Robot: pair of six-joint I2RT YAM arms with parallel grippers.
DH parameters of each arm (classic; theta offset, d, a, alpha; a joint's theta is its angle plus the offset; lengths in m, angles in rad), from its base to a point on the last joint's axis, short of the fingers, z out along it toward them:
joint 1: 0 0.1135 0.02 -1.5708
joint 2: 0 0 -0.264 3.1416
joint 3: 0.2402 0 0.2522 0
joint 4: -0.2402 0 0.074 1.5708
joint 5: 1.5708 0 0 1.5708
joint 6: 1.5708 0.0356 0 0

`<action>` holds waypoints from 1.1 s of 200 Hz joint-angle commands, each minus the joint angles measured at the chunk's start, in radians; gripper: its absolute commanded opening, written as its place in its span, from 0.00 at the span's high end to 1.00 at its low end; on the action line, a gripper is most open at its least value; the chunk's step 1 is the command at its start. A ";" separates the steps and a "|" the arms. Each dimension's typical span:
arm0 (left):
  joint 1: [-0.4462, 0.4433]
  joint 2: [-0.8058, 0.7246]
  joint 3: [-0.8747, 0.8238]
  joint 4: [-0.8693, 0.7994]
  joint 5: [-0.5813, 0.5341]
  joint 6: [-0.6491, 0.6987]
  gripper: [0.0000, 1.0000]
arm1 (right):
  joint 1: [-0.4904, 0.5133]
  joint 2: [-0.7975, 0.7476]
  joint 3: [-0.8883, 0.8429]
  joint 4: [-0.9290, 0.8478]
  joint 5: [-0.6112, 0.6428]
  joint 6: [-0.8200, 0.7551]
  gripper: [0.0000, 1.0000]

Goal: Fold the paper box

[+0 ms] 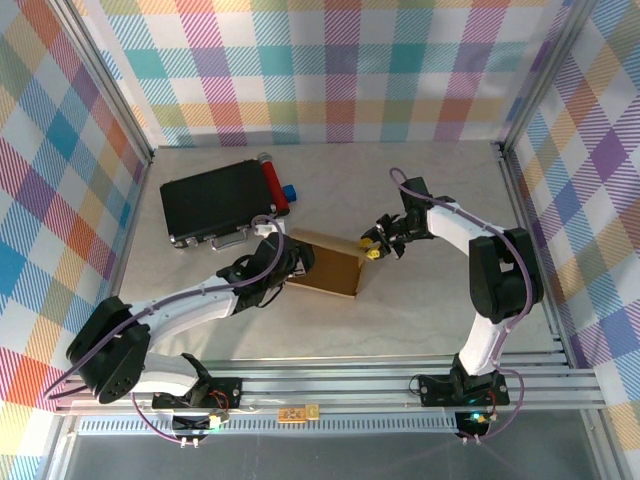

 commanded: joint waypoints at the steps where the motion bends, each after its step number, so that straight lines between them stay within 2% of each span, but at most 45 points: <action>1: 0.001 -0.070 -0.033 -0.048 0.092 -0.079 0.41 | 0.011 -0.003 -0.002 -0.019 0.051 -0.026 0.76; 24: 0.006 -0.135 -0.050 -0.081 0.144 -0.114 0.35 | 0.013 0.000 0.004 -0.029 0.066 -0.038 0.77; 65: 0.024 -0.231 -0.042 -0.252 0.205 -0.167 0.33 | 0.020 0.019 0.027 -0.047 0.085 -0.059 0.77; 81: 0.041 -0.287 -0.006 -0.390 0.182 -0.205 0.25 | 0.022 0.028 0.041 -0.060 0.096 -0.070 0.77; 91: 0.067 -0.316 0.031 -0.483 0.158 -0.230 0.19 | 0.023 0.029 0.047 -0.072 0.105 -0.079 0.77; 112: 0.180 -0.338 0.117 -0.624 0.211 -0.258 0.18 | 0.022 0.033 0.067 -0.096 0.122 -0.101 0.77; 131: 0.299 -0.272 0.202 -0.705 0.312 -0.243 0.20 | 0.025 0.045 0.087 -0.114 0.130 -0.125 0.77; 147: 0.353 -0.175 0.278 -0.718 0.393 -0.187 0.20 | 0.025 0.055 0.105 -0.129 0.135 -0.146 0.77; 177: 0.375 0.053 0.418 -0.733 0.462 -0.083 0.19 | 0.025 0.074 0.130 -0.148 0.143 -0.176 0.77; 197: 0.383 0.154 0.460 -0.651 0.487 -0.065 0.20 | 0.025 0.083 0.133 -0.153 0.145 -0.187 0.77; 220: 0.386 0.261 0.520 -0.640 0.495 -0.035 0.29 | 0.024 0.086 0.132 -0.153 0.150 -0.191 0.77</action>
